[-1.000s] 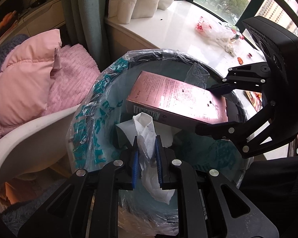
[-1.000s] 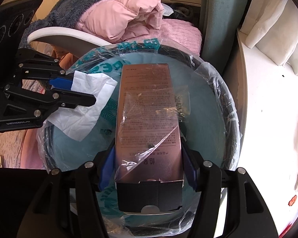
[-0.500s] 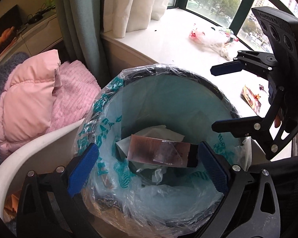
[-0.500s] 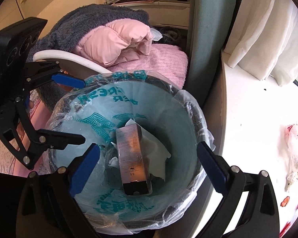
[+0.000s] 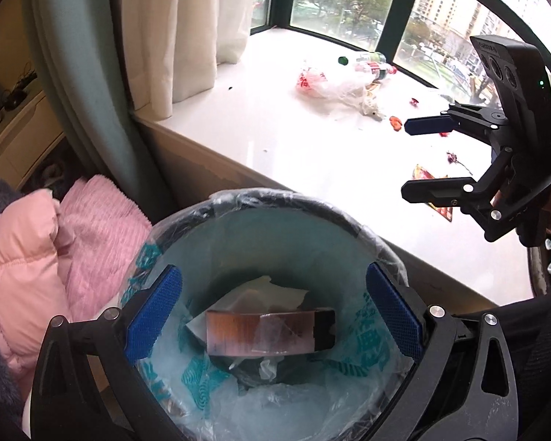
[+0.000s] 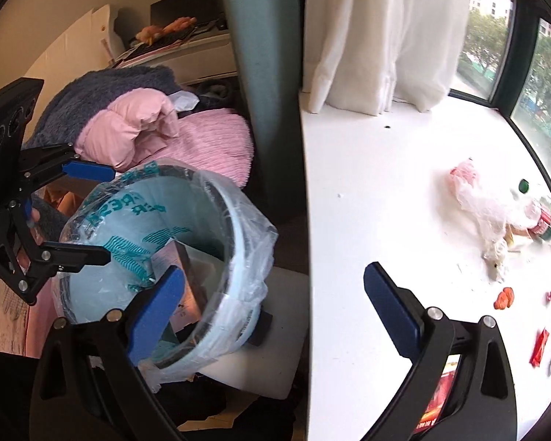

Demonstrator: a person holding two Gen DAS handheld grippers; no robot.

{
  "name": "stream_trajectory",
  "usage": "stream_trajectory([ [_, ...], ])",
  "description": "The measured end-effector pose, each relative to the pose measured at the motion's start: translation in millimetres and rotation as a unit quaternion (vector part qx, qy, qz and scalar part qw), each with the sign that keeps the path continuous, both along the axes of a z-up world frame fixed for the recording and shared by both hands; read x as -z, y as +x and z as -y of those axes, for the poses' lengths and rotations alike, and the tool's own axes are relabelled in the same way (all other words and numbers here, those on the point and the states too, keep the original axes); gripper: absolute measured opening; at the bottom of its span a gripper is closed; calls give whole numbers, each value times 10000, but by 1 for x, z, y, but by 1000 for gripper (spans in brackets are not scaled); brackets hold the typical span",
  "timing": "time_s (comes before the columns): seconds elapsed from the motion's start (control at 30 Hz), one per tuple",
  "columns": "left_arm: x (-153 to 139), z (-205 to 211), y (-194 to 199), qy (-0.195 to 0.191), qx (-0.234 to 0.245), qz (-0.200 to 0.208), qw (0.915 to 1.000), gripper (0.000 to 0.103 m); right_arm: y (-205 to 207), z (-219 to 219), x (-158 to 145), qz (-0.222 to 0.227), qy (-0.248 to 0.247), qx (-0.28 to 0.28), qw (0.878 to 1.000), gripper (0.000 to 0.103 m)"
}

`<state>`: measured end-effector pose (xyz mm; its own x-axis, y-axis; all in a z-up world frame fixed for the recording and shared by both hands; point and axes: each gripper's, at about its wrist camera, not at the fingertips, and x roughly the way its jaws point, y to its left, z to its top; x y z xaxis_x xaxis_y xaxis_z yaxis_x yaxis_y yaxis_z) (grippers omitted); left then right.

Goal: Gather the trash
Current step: 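Move both tools back from the bin to above the sill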

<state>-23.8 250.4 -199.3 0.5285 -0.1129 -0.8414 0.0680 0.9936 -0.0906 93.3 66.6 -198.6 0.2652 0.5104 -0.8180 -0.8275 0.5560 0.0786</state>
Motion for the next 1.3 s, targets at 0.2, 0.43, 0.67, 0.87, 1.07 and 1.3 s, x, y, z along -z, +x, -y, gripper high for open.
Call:
stream_trajectory([
  [0.2,-8,28,30,19,475,85,9988,97,16,48,-4,37,77,719,9974,95],
  [0.43,-15,66,60,27,1039,165,9944,97,29,104,-6,54,141,1520,9883,95],
  [0.67,-26,107,88,27,1549,249,9876,97,38,154,-10,85,225,2180,9756,95],
  [0.87,-34,140,105,43,1932,327,9806,97,46,193,-13,132,288,2631,9643,95],
  [1.07,-38,170,124,52,2225,374,9742,97,51,229,-16,184,307,2997,9534,95],
  [1.3,-40,199,148,84,2482,418,9678,97,58,270,-15,207,292,3314,9428,95],
])
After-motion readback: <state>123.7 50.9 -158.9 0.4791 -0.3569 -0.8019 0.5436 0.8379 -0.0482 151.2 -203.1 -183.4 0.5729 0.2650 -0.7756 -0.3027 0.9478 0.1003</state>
